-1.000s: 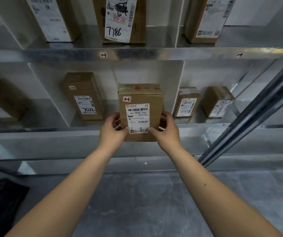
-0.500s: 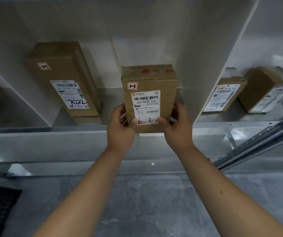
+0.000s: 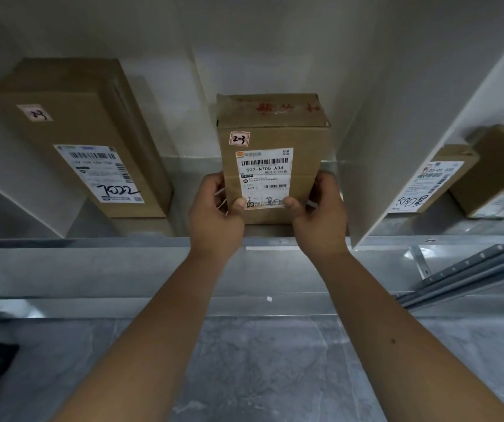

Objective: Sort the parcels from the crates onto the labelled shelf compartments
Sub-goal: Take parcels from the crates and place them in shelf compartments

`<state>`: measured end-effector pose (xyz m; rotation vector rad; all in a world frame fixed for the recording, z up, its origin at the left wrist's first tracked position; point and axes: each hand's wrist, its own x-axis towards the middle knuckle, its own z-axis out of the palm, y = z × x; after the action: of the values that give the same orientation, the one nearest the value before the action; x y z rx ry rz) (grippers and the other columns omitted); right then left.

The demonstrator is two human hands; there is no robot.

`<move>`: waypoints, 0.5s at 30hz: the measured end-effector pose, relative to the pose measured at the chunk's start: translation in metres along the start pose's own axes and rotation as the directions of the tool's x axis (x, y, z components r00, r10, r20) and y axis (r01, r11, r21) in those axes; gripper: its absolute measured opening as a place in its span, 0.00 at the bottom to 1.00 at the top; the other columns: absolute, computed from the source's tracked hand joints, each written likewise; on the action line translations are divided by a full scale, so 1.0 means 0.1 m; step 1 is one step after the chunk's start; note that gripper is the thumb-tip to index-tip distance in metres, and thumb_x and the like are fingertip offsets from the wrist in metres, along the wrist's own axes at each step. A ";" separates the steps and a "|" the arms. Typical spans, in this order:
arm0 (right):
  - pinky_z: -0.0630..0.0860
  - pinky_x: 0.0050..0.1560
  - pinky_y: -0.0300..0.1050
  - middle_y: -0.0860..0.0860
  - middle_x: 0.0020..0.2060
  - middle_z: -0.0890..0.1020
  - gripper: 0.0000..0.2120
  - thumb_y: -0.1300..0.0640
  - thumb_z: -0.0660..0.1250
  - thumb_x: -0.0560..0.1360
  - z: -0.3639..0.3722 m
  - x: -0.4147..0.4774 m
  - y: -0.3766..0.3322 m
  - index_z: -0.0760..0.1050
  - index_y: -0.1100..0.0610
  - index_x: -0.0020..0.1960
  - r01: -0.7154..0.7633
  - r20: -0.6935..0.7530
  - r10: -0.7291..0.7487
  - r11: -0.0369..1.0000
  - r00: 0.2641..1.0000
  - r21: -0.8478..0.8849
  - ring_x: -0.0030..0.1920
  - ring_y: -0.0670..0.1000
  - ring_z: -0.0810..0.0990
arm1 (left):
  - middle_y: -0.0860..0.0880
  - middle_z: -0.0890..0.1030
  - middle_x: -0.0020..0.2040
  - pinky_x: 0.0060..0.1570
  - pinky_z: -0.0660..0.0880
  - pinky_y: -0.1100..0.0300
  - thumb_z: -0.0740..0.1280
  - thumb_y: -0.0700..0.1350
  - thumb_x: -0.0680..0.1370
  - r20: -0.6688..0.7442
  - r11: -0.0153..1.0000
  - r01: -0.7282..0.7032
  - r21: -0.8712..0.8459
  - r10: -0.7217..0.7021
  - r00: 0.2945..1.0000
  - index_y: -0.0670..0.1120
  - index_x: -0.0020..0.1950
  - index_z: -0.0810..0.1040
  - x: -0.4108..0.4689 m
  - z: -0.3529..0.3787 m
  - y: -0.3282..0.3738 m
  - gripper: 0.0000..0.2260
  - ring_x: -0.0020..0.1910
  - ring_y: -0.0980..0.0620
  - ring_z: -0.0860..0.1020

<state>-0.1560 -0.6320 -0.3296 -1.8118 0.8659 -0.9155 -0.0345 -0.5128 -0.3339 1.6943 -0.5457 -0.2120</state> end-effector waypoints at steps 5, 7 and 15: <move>0.79 0.61 0.42 0.44 0.58 0.82 0.20 0.62 0.75 0.76 0.04 0.14 -0.03 0.73 0.53 0.65 -0.036 0.005 0.036 0.999 0.999 -0.015 0.63 0.48 0.80 | 0.57 0.83 0.59 0.53 0.77 0.72 0.72 0.38 0.79 -0.002 0.999 0.002 0.032 -0.002 1.000 0.55 0.59 0.74 0.12 0.08 0.01 0.15 0.60 0.58 0.81; 0.78 0.60 0.39 0.44 0.59 0.82 0.20 0.62 0.75 0.76 0.03 0.17 -0.03 0.73 0.54 0.65 -0.048 0.009 0.048 0.999 0.999 -0.017 0.63 0.48 0.80 | 0.57 0.84 0.59 0.58 0.79 0.64 0.72 0.39 0.79 -0.007 0.999 0.009 0.045 -0.008 1.000 0.55 0.59 0.75 0.15 0.08 0.00 0.14 0.60 0.58 0.81; 0.72 0.48 0.23 0.45 0.58 0.82 0.20 0.62 0.76 0.75 0.01 0.18 -0.08 0.72 0.52 0.61 -0.180 0.037 0.177 0.978 0.983 0.109 0.59 0.45 0.80 | 0.57 0.82 0.60 0.62 0.78 0.63 0.73 0.38 0.79 0.040 0.997 0.080 0.010 -0.081 0.996 0.50 0.66 0.75 0.16 0.03 0.06 0.18 0.60 0.59 0.80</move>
<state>-0.1448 -0.6437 -0.3182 -1.6187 0.9259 -0.8059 -0.0232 -0.5237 -0.3258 1.7249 -0.5096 -0.3033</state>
